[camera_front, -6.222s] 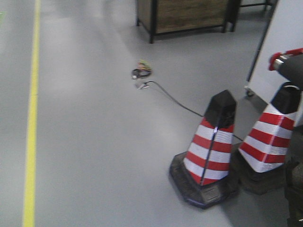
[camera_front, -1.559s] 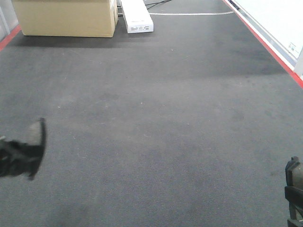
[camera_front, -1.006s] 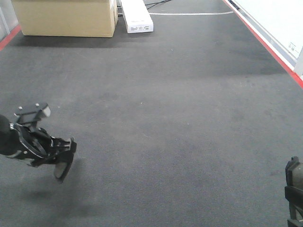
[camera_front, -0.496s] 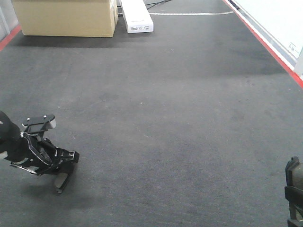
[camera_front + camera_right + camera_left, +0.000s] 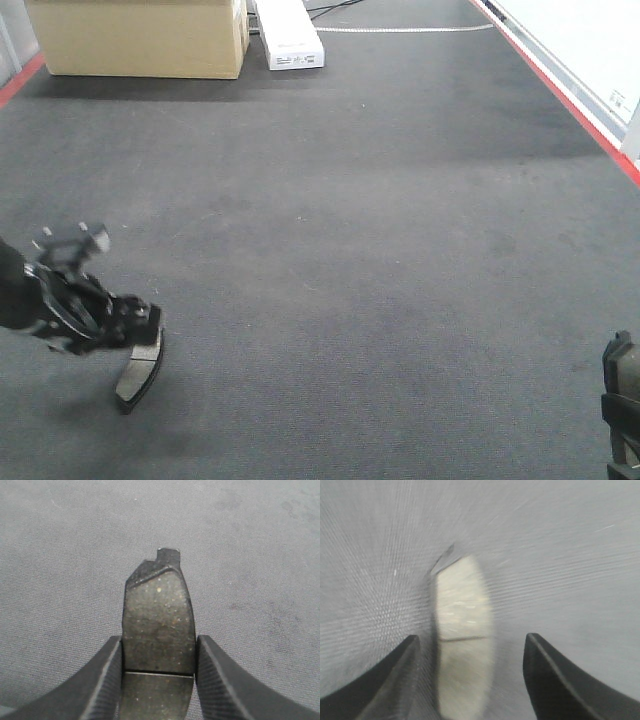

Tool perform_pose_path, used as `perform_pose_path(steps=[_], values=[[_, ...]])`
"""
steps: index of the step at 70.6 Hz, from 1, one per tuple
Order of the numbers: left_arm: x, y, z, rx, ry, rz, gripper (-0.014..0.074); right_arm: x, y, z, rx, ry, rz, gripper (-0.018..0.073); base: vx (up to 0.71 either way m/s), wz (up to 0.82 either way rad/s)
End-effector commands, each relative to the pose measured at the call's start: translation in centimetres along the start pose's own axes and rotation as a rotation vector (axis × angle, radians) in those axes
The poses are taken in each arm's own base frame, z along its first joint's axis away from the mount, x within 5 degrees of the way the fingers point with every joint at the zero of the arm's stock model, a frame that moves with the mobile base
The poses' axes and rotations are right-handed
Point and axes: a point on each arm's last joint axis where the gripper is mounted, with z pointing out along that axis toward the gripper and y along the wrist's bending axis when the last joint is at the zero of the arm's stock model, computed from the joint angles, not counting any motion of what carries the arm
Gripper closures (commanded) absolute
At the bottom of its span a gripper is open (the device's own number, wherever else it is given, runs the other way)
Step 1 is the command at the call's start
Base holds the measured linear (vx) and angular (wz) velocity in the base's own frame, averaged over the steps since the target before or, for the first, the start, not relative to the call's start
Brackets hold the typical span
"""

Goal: Move and align brake pads A on conveyor
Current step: 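Lower the left gripper's brake pad onto the belt and open, then raise the open left gripper away from the placed pad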

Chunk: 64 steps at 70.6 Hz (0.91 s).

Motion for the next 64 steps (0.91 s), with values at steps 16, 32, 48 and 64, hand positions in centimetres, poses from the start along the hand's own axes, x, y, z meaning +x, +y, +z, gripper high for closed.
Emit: perform_pose_path(steps=[16,32,48,64], values=[[4.4,-2.2,-9.3,-0.002,-0.334,0.143,0.0551,-1.6,-0.1,-0.5,0.009,-0.112,-0.007,0.0468,0.0,0.0],[10.0,-2.7,-14.4,-0.022,-0.614,0.238,0.0604,-1.6,-0.1,-0.5,0.009,-0.112,-0.007,0.0468,0.0,0.0],[15.3,-3.0,-17.7,-0.011,-0.861,0.304,0.0604,-1.6,-0.1,-0.5,0.009,-0.112,-0.007,0.0468,0.0,0.0],[17.7,-2.6,-18.0,-0.012,-0.972,0.317,0.0604,-1.6,-0.1,-0.5,0.009,-0.112,-0.007,0.0468,0.0,0.0]])
